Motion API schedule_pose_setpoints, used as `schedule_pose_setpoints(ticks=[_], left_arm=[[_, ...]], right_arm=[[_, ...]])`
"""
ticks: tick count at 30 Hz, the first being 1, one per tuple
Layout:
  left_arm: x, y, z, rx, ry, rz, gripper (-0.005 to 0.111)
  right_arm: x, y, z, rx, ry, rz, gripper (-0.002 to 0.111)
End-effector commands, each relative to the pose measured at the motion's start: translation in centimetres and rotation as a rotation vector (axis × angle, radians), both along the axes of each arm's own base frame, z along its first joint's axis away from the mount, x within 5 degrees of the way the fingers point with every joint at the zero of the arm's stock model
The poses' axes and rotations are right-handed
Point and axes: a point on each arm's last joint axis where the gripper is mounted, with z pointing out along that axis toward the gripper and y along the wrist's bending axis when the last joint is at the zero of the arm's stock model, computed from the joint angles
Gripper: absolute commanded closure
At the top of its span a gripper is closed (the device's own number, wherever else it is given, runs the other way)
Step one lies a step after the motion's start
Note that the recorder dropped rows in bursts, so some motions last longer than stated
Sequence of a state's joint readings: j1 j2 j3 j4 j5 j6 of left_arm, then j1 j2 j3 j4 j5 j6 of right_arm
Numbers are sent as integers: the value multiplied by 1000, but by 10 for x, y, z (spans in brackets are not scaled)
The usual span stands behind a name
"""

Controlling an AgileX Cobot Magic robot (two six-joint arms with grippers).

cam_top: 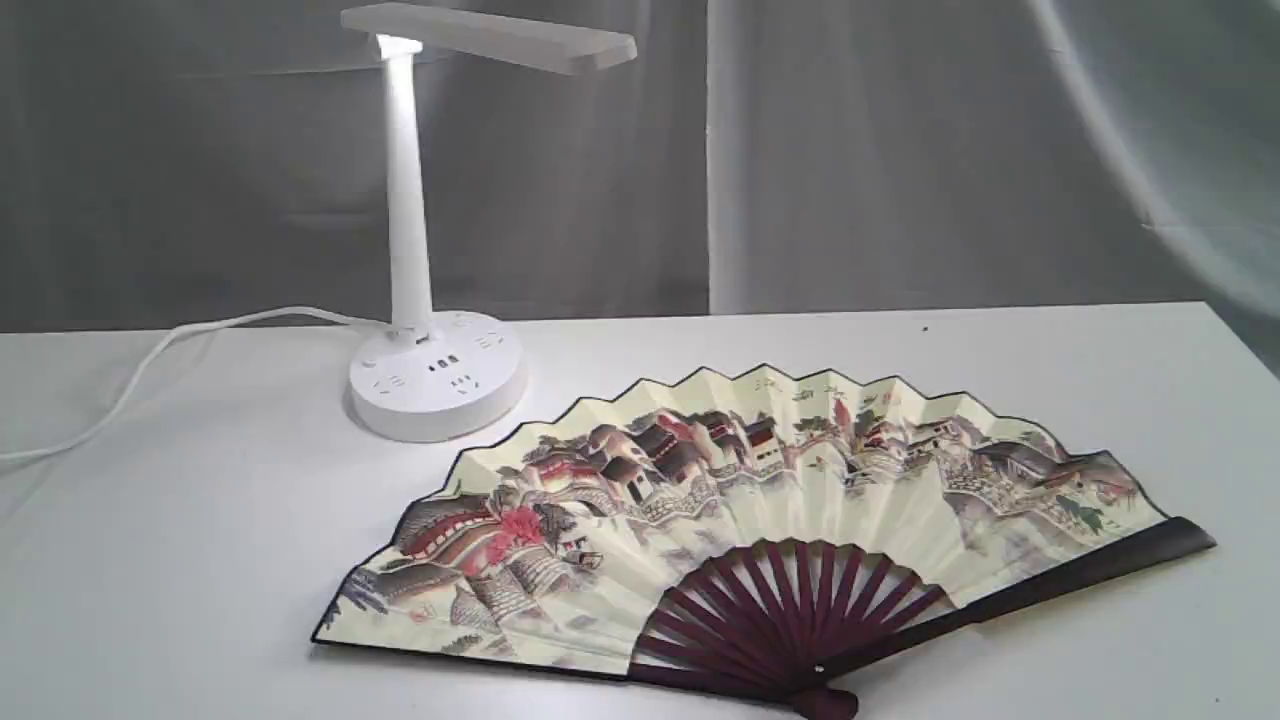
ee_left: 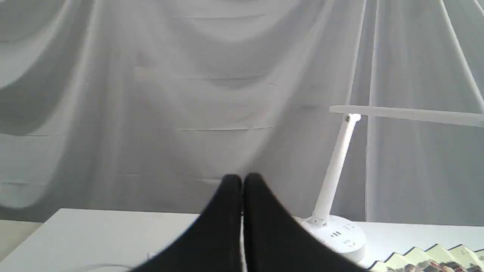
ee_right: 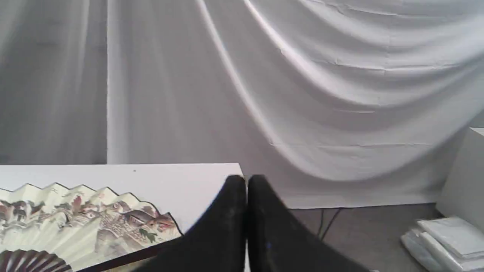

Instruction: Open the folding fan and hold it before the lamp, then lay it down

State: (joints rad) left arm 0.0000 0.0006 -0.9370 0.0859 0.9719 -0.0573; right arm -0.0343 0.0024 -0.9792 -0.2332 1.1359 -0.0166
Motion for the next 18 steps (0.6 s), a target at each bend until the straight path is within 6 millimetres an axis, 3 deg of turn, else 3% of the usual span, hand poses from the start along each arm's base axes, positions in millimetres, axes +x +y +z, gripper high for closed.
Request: schedule_pose_setpoints(ticks=[1,9,18], left_arm=[[3,0,-2,-26,1,-6,107],[25,-1,-18,-33,35,-10,107],[78,-2,-59,-47,-22,-29,107]], right_arm=[[0,-2,-3,-2,18,-12,108],[5,-2,-2,-14,-11,-6,108],[66,2,-42,22,-9,53,108]])
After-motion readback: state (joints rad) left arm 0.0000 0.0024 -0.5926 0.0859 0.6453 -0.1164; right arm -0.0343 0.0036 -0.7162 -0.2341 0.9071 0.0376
